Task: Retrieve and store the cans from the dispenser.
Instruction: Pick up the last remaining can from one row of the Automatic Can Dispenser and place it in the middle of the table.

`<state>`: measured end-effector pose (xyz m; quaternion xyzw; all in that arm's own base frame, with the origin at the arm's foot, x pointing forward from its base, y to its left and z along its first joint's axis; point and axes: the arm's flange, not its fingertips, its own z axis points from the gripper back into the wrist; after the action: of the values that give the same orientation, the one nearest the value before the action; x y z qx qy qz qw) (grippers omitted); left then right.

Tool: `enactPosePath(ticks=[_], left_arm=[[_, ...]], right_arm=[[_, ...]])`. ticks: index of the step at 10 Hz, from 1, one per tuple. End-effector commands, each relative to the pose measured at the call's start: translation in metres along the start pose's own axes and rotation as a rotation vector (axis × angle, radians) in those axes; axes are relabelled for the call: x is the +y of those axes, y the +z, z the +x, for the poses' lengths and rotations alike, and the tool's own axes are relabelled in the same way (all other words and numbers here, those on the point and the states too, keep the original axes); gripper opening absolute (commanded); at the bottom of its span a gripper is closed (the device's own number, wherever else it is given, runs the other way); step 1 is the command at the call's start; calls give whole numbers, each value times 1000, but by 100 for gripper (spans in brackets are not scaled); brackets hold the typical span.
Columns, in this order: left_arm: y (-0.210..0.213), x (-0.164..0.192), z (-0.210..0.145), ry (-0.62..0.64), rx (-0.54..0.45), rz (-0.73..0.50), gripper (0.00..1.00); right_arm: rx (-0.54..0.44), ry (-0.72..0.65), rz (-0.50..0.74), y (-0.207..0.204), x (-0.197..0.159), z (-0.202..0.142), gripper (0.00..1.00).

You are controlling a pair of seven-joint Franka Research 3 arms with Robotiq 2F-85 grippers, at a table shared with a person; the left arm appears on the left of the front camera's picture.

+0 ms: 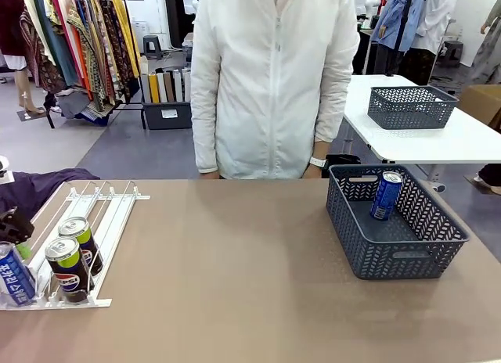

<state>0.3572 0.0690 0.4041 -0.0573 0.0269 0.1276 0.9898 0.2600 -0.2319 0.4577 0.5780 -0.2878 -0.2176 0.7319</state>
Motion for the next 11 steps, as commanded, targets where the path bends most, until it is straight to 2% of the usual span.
enactPosePath(ticks=[1,2,11], left_arm=[[-5,1,-11,-6,44,37,45],[-5,1,-14,-24,90,32,0],[-5,-4,-12,-52,48,16,0]], right_arm=[[-13,4,26,-2,3,2,100],[-13,4,26,-2,3,2,100],[-13,4,26,-2,3,2,100]])
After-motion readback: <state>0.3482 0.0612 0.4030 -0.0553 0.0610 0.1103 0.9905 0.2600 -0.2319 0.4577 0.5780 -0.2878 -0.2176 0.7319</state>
